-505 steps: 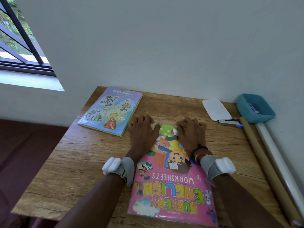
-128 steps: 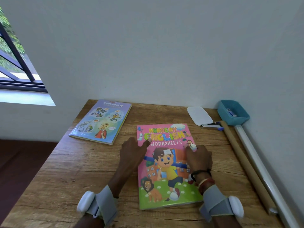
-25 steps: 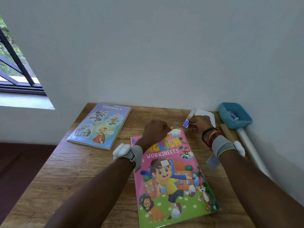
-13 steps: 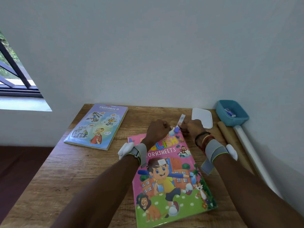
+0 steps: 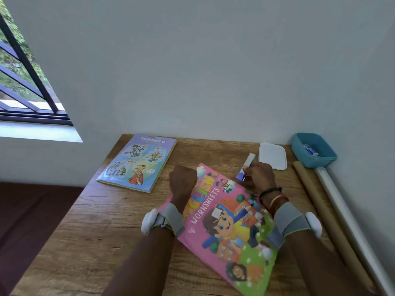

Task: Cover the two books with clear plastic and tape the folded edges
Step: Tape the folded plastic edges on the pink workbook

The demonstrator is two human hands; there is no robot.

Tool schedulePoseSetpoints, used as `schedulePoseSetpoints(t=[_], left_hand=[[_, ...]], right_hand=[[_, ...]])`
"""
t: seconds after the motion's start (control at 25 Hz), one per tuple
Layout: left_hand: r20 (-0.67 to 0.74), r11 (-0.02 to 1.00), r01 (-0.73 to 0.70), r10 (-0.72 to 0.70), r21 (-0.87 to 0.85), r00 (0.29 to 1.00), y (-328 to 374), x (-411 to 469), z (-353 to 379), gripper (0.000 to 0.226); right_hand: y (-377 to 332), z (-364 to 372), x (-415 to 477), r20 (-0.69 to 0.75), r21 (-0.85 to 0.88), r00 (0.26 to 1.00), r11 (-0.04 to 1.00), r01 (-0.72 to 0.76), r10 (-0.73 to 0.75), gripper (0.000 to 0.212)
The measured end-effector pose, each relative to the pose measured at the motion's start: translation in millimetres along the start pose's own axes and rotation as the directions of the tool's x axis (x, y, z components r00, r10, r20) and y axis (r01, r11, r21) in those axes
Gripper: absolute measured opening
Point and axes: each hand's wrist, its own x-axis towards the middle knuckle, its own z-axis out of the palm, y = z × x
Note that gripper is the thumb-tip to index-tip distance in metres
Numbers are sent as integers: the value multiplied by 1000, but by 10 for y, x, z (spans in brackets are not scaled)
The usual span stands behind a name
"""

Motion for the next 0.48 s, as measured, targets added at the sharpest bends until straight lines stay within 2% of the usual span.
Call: schedulePoseSetpoints(t=[0.12, 0.28, 0.4, 0.48], left_hand=[[42, 1000, -30, 30, -1, 999, -184, -92, -208, 35], [202, 949, -301, 278, 94, 939, -29, 4, -243, 40], [399, 849, -509, 422, 140, 814, 302, 122, -205, 34], [572, 693, -664, 434, 282, 696, 511, 147, -156, 33]], right_hand=[[116, 131, -194, 2, 80, 1000, 997, -4, 3, 16], [162, 125, -245, 108, 232, 993, 970, -73, 49, 13], [133, 19, -238, 152, 298, 984, 945, -133, 91, 11], [96, -37, -251, 165, 319, 981, 936, -150, 101, 13]])
